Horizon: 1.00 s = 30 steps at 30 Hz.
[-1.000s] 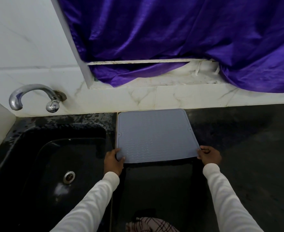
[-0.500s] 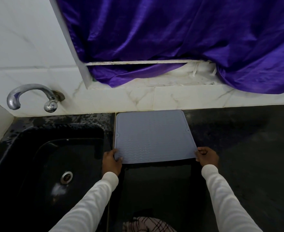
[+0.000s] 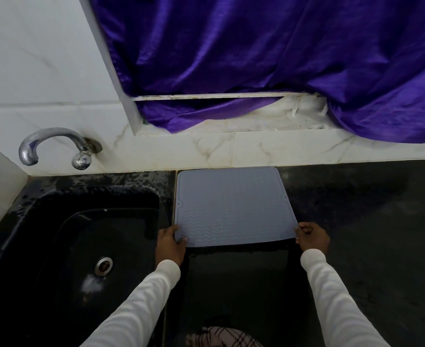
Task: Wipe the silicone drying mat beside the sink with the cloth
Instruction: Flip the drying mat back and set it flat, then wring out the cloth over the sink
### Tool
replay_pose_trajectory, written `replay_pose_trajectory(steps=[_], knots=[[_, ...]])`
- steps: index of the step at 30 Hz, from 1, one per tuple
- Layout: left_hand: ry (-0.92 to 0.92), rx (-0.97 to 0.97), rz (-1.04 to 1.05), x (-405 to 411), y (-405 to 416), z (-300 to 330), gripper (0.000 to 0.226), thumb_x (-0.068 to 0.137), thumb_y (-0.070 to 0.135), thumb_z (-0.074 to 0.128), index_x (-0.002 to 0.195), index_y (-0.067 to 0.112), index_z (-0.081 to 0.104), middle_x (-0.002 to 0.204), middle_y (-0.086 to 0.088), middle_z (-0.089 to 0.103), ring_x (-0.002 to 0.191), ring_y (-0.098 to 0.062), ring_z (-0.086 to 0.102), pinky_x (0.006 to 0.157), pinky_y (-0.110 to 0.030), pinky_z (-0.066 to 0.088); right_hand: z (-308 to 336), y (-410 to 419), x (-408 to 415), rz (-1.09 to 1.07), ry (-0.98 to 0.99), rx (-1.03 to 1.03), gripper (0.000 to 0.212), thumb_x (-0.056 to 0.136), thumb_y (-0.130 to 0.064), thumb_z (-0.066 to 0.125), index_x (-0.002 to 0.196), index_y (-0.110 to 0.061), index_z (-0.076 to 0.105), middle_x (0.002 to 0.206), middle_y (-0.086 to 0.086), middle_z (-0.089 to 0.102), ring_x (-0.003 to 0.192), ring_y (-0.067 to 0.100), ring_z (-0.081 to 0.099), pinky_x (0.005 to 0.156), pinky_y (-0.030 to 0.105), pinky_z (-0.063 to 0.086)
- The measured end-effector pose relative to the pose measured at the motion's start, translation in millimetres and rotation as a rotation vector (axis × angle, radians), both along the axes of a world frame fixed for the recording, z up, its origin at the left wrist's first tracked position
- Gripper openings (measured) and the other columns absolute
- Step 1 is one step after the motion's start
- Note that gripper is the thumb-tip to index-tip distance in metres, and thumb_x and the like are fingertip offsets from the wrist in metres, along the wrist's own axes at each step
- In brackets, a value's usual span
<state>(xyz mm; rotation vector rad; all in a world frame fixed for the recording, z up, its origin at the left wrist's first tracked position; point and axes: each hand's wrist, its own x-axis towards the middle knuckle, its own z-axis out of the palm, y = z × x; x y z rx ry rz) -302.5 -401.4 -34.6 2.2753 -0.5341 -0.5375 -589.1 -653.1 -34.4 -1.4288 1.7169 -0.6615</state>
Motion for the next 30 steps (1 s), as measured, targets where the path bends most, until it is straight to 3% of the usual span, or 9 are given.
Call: replay_pose_trajectory(steps=[10, 14, 18, 20, 23, 25, 27, 29, 30], knots=[[0.027, -0.024, 0.004, 0.0, 3.9, 3.3, 0.045, 0.083, 0.017, 0.075, 0.125, 0.016, 0.061, 0.134, -0.010, 0.041, 0.114, -0.031, 0.055, 0.101, -0.036, 0.043, -4.7, -1.5, -8.4, 0.051, 0.060, -0.027, 0.011, 0.084, -0.012, 0.071, 0.094, -0.009, 0.068, 0.070, 0.011, 0.065, 0.052, 0.026, 0.061, 0.054, 0.034, 0.054], [0.022, -0.005, 0.025, -6.9, 9.7, 9.5, 0.045, 0.080, 0.020, 0.078, 0.121, 0.018, 0.061, 0.133, -0.005, 0.039, 0.109, -0.026, 0.057, 0.097, -0.035, 0.047, -21.1, 18.5, -18.3, 0.129, 0.166, -0.128, 0.010, 0.084, -0.011, 0.069, 0.092, -0.017, 0.070, 0.079, 0.007, 0.063, 0.066, 0.028, 0.064, 0.070, 0.045, 0.058], [0.037, -0.023, -0.190, -39.2, 29.9, 9.0, 0.038, 0.076, 0.014, 0.080, 0.110, 0.020, 0.065, 0.120, 0.000, 0.045, 0.100, -0.013, 0.056, 0.092, -0.020, 0.043, -4.0, 87.1, -19.2, 0.368, 0.138, -0.168, 0.020, 0.082, 0.000, 0.070, 0.093, -0.017, 0.071, 0.090, 0.000, 0.062, 0.079, 0.017, 0.063, 0.080, 0.030, 0.053], [0.044, -0.041, -0.342, -61.4, 47.3, 4.2, 0.038, 0.073, 0.014, 0.082, 0.106, 0.023, 0.066, 0.111, 0.004, 0.049, 0.082, -0.003, 0.055, 0.082, -0.011, 0.045, 14.6, 123.4, -20.0, 0.587, 0.053, -0.044, 0.015, 0.082, -0.019, 0.075, 0.094, -0.025, 0.069, 0.093, -0.010, 0.064, 0.084, 0.007, 0.064, 0.079, 0.022, 0.051], [0.042, -0.025, -0.438, -83.4, 66.5, -2.9, 0.037, 0.072, 0.020, 0.082, 0.103, 0.030, 0.065, 0.108, 0.014, 0.048, 0.072, -0.002, 0.056, 0.072, -0.007, 0.043, 36.9, 175.7, -19.8, 1.041, 0.108, 0.161, 0.057, 0.071, -0.078, 0.056, 0.120, -0.049, 0.054, 0.110, -0.021, 0.056, 0.098, -0.004, 0.057, 0.083, 0.011, 0.043], [0.066, -0.029, -0.444, -88.8, 72.7, -1.9, 0.035, 0.074, 0.030, 0.079, 0.104, 0.038, 0.063, 0.109, 0.019, 0.048, 0.076, -0.003, 0.057, 0.075, -0.012, 0.046, 27.1, 220.4, -17.1, 1.248, 0.325, 0.093, 0.067, 0.075, -0.076, 0.053, 0.136, -0.063, 0.029, 0.126, -0.021, 0.043, 0.110, -0.003, 0.049, 0.093, 0.018, 0.041], [0.141, -0.049, -0.513, -90.3, 79.0, 2.1, 0.032, 0.076, 0.046, 0.072, 0.107, 0.042, 0.063, 0.107, 0.021, 0.051, 0.082, -0.002, 0.059, 0.080, -0.022, 0.050, 17.8, 260.6, -11.4, 1.176, 0.479, -0.096, 0.078, 0.071, -0.066, 0.060, 0.137, -0.067, 0.019, 0.122, -0.014, 0.048, 0.098, 0.013, 0.057, 0.078, 0.035, 0.055], [0.235, -0.026, -0.674, -92.3, 88.7, 9.7, 0.040, 0.077, 0.060, 0.066, 0.113, 0.042, 0.063, 0.106, 0.019, 0.056, 0.091, -0.002, 0.059, 0.086, -0.026, 0.050, 5.6, 277.5, -9.1, 1.116, 0.486, -0.125, 0.072, 0.060, -0.067, 0.061, 0.129, -0.062, 0.040, 0.111, -0.012, 0.051, 0.078, 0.014, 0.062, 0.051, 0.033, 0.054], [0.245, 0.015, -0.772, -93.9, 93.9, 13.2, 0.045, 0.076, 0.067, 0.064, 0.115, 0.047, 0.061, 0.108, 0.018, 0.057, 0.096, -0.001, 0.059, 0.089, -0.024, 0.049, 1.2, 276.8, -7.6, 1.108, 0.475, -0.166, 0.064, 0.060, -0.068, 0.058, 0.121, -0.056, 0.048, 0.108, -0.013, 0.051, 0.074, 0.013, 0.063, 0.048, 0.029, 0.052]])
